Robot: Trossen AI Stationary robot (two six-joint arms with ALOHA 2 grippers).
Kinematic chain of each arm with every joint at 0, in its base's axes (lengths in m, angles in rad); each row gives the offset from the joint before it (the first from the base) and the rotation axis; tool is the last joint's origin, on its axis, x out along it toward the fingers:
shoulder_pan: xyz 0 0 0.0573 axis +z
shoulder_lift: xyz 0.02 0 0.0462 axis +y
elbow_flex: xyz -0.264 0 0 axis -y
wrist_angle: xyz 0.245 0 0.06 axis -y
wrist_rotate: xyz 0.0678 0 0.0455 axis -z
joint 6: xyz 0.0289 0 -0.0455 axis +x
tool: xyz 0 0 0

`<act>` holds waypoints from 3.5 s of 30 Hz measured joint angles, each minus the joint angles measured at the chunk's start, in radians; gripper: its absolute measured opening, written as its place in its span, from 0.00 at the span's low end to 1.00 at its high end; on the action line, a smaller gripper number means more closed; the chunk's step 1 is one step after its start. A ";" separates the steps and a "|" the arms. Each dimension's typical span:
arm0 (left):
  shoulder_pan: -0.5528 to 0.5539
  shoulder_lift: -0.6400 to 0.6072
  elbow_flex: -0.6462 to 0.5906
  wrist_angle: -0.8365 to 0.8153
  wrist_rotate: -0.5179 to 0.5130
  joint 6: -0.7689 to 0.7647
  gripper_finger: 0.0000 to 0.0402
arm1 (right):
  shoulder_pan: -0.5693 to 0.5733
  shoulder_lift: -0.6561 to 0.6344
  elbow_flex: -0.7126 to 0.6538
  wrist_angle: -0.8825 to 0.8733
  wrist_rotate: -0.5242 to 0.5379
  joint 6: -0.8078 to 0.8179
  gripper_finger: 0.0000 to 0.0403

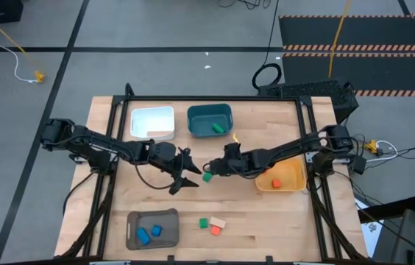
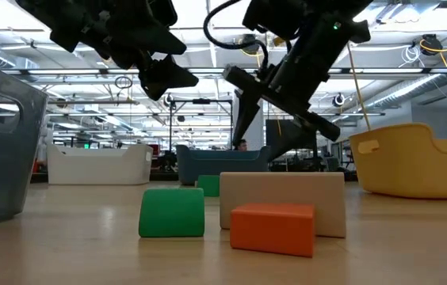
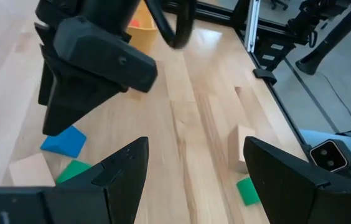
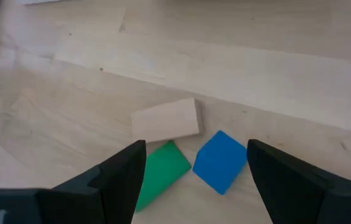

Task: Sort & place blocks by color
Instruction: Put the blue block into the black bin

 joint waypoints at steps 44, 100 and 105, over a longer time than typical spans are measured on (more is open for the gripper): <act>0.000 0.000 0.000 -0.009 -0.035 -0.021 0.66 | 0.004 0.122 -0.002 0.096 0.035 -0.805 0.52; -0.002 0.000 0.000 -0.004 -0.136 -0.179 0.66 | -0.118 -0.130 -0.161 -0.035 0.003 -0.894 0.52; -0.002 0.000 0.000 -0.001 -0.137 -0.181 0.66 | -0.112 -0.127 -0.299 0.122 0.000 -0.813 0.52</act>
